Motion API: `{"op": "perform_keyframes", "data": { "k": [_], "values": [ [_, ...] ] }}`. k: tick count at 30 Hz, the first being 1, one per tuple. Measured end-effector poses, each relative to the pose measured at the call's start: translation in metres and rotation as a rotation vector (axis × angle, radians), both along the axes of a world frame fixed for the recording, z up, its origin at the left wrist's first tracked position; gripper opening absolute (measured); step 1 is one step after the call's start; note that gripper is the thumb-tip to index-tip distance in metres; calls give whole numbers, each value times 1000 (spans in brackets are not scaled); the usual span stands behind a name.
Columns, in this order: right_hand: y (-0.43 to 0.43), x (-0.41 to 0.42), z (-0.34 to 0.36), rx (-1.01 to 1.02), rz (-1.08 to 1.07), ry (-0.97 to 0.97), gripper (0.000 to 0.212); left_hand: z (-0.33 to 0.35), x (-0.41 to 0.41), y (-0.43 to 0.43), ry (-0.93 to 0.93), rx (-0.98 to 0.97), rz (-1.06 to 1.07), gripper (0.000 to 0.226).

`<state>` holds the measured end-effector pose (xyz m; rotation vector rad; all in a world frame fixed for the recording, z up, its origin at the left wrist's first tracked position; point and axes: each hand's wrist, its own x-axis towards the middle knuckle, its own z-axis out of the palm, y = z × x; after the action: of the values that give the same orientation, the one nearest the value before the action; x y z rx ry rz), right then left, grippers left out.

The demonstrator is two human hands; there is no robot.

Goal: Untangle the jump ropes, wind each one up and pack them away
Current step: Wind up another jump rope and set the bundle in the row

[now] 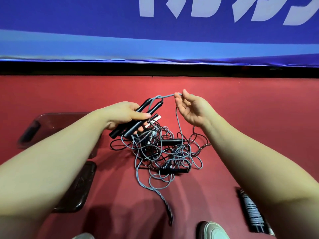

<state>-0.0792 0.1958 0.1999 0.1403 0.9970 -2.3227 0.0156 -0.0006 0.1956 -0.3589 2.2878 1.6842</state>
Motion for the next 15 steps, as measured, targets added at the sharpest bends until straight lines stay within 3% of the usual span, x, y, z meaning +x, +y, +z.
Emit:
{"op": "perform_keyframes", "data": {
  "k": [3,5,9,12,15],
  "values": [
    [-2,5,5,-129,-10,47,14,2,-2,7,10,-32,0,26],
    [-4,6,8,-84,-3,156,17,4,0,13,31,-35,-8,36],
    [-4,5,-2,440,219,584,30,9,2,21,102,17,-14,37],
    [-5,10,-8,655,382,706,25,11,2,22,142,-57,-47,39],
    [-7,11,-6,736,376,746,13,11,2,24,153,-121,-75,43]
  ]
}}
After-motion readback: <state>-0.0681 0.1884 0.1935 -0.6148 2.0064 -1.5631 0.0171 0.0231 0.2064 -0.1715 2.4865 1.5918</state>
